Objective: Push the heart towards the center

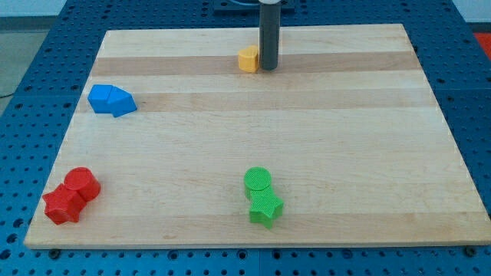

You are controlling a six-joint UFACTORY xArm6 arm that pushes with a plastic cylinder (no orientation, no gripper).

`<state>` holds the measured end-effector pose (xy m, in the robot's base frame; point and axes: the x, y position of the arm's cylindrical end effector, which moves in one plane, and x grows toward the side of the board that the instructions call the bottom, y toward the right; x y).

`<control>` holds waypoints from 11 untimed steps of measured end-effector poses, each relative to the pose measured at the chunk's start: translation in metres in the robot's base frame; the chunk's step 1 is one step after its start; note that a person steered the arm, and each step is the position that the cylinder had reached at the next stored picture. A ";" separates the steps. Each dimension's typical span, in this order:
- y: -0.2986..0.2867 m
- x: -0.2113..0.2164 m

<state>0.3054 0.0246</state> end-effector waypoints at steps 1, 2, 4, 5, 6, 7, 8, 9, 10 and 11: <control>0.005 -0.041; -0.002 -0.068; -0.028 -0.019; -0.028 0.017; -0.028 0.047; -0.028 0.052; -0.029 0.043; -0.062 0.029; -0.091 -0.013; -0.091 -0.072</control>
